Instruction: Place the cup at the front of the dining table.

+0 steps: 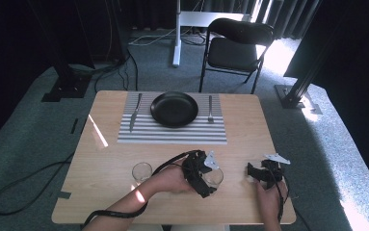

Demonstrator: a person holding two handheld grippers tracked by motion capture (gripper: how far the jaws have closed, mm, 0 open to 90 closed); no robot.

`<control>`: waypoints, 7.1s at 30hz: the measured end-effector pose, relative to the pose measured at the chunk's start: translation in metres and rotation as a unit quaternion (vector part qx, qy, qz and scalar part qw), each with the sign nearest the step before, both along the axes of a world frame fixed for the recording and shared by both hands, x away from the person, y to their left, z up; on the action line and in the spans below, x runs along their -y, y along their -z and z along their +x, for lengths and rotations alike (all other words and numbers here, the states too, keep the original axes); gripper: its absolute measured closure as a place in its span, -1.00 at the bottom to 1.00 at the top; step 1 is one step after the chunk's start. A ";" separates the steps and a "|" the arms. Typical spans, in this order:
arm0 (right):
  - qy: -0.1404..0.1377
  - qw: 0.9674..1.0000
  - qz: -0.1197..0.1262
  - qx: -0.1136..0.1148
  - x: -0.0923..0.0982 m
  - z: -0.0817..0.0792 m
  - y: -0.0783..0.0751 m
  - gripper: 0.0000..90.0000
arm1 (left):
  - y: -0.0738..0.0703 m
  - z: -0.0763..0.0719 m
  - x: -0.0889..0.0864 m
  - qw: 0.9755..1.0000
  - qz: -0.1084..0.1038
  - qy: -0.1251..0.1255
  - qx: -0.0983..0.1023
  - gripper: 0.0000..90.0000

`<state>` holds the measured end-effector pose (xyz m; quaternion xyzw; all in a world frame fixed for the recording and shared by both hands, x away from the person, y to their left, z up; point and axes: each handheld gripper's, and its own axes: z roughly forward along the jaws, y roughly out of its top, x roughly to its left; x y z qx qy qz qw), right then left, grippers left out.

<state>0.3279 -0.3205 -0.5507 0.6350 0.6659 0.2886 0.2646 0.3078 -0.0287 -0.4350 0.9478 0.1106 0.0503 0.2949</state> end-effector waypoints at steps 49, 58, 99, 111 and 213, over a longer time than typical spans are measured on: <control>0.000 1.000 0.000 0.000 0.000 0.000 0.000 -0.74 | 0.010 0.010 0.039 0.995 0.087 -0.029 -0.027 -0.37; 0.000 1.000 0.000 0.000 0.000 0.000 0.000 -0.74 | 0.007 0.011 0.039 0.996 0.089 -0.022 -0.022 -0.37; 0.000 1.000 -0.001 0.000 0.000 0.000 0.000 -0.74 | -0.010 0.068 0.000 0.988 0.089 -0.127 -0.021 -0.37; -0.002 1.000 0.000 0.001 0.000 0.000 0.000 -0.71 | -0.010 0.079 -0.036 0.980 0.090 -0.173 -0.027 -0.37; -0.001 1.000 0.000 0.002 0.000 0.000 0.000 -0.71 | 0.014 0.217 -0.198 0.916 0.021 -0.400 -0.010 -0.60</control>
